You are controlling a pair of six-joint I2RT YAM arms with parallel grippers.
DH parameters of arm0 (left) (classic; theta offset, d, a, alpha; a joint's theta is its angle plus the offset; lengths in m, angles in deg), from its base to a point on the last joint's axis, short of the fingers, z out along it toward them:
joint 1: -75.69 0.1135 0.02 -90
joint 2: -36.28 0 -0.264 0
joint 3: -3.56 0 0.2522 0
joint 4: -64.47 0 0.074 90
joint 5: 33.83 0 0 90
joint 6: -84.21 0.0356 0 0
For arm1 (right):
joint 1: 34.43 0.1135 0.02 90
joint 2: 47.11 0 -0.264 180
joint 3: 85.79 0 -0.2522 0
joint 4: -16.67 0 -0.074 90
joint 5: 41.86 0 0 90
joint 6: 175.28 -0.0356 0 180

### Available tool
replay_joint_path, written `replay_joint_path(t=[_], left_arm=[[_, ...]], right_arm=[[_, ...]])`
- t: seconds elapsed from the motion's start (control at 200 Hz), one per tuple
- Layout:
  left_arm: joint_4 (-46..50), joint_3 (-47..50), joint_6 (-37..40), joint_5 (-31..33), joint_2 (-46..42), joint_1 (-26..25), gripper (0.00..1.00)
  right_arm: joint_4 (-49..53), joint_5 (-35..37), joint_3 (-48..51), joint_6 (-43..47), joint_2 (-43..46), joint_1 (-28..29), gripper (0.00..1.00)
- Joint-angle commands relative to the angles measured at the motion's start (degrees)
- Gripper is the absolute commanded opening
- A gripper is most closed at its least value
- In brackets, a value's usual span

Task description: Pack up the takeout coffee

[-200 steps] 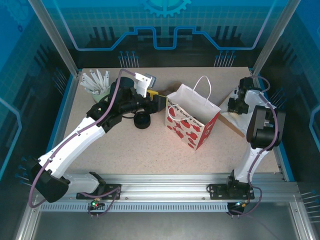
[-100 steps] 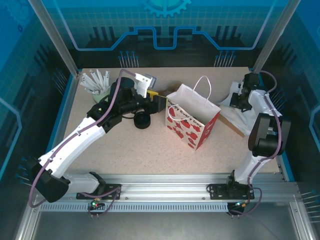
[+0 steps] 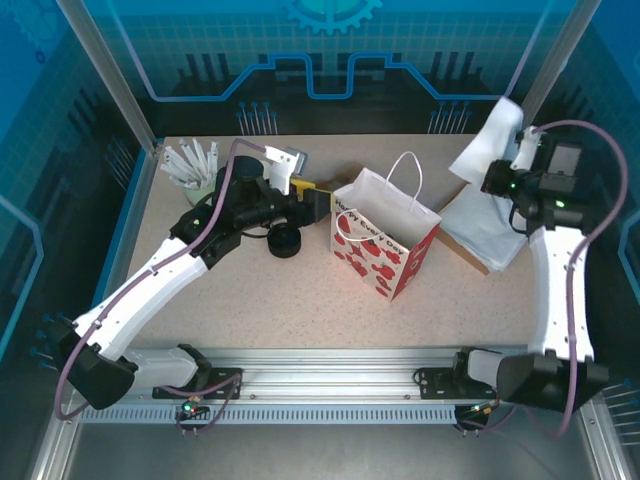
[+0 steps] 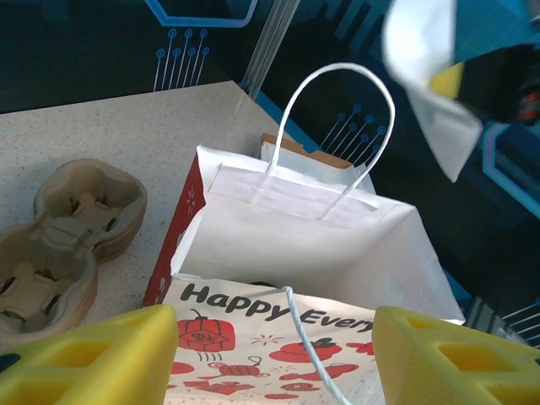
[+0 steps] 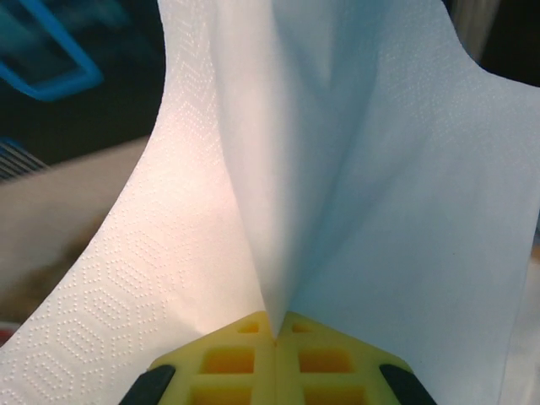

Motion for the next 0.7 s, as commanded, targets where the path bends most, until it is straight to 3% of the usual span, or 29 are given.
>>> replay_joint_path(t=[0.0,0.17,0.37,0.445,0.695], left_arm=[[-2.04,0.27,-1.82,-1.21,-1.47,0.88,0.64],[0.05,0.56,-2.4,-0.52,-2.27,2.06,0.64],[3.75,2.37,-2.89,0.82,-4.11,5.07,0.64],[3.83,3.44,-3.12,1.08,-5.12,5.96,0.64],[4.56,3.74,-3.15,1.02,-5.82,6.41,0.64]], right_arm=[[4.21,-9.61,-7.63,-1.09,2.47,2.76,0.0],[6.83,-20.22,-16.81,-2.3,1.97,10.99,0.0],[9.94,-30.21,-19.12,-1.11,-1.05,23.61,0.01],[11.29,-35.3,-18.43,-0.95,-3.0,25.07,0.01],[12.17,-42.48,-12.06,0.82,-6.35,25.95,0.01]])
